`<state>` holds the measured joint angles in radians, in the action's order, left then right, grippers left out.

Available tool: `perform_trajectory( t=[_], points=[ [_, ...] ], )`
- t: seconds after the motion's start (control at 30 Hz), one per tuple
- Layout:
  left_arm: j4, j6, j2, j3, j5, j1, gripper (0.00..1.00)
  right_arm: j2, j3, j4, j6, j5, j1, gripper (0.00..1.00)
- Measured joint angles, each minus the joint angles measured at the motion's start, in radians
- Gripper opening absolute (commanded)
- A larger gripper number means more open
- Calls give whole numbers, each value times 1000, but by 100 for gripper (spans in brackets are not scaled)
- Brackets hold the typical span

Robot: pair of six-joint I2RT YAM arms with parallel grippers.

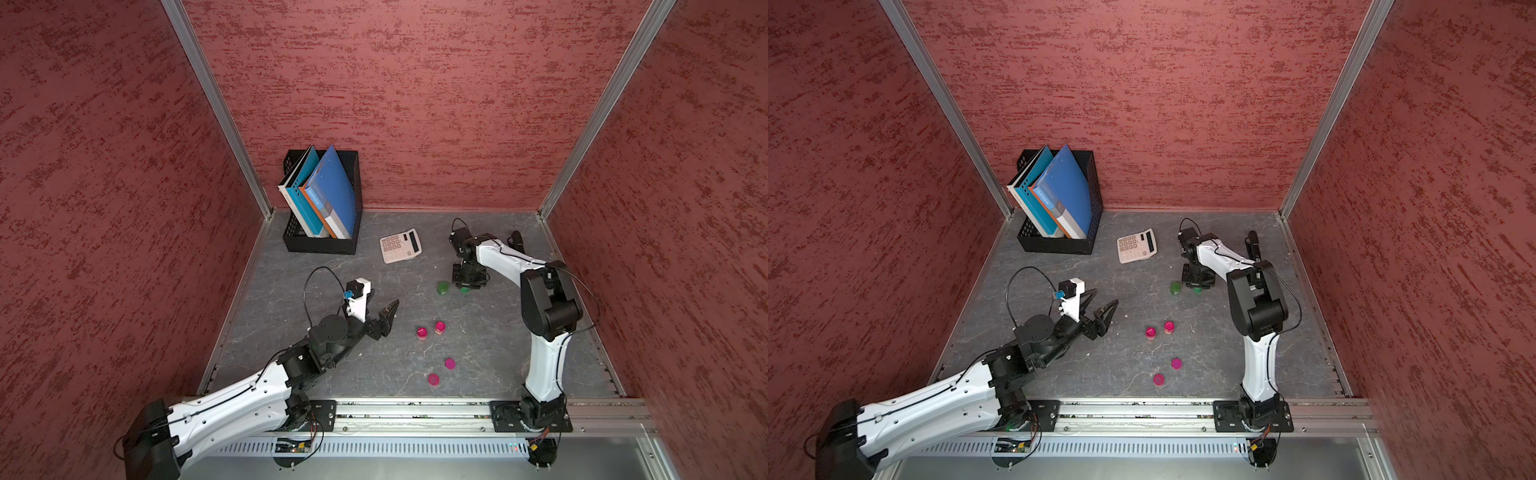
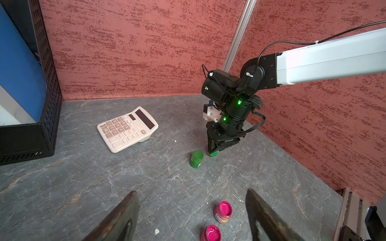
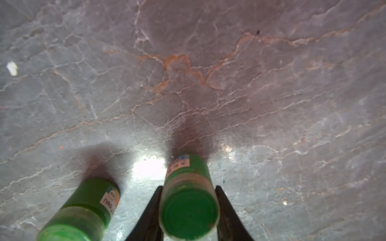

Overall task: Close the paint jar lid
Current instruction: Place the paint jar at the center of the board, then pick up the paint jar from the center of the board.

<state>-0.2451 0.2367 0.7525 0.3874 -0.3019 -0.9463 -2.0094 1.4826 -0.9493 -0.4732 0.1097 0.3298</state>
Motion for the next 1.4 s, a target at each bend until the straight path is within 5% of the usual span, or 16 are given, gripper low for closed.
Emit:
perform_trajectory(
  t=[0.37, 0.57, 0.8, 1.03, 1.4],
  points=[
    [1, 4, 3, 0, 0, 3, 80, 29, -13, -4, 2, -2, 0, 54],
    [2, 21, 0, 0, -8, 10, 82, 222, -37, -78, 2, 0, 27, 55],
    [3, 79, 30, 0, -6, 58, 87, 437, -39, -231, 4, -27, 255, 53],
    [32, 121, 53, 0, 17, 78, 90, 412, -104, -316, -2, -117, 441, 55],
    [51, 133, -22, -5, 48, 78, 100, 267, -182, -257, -9, -147, 452, 59]
  ],
)
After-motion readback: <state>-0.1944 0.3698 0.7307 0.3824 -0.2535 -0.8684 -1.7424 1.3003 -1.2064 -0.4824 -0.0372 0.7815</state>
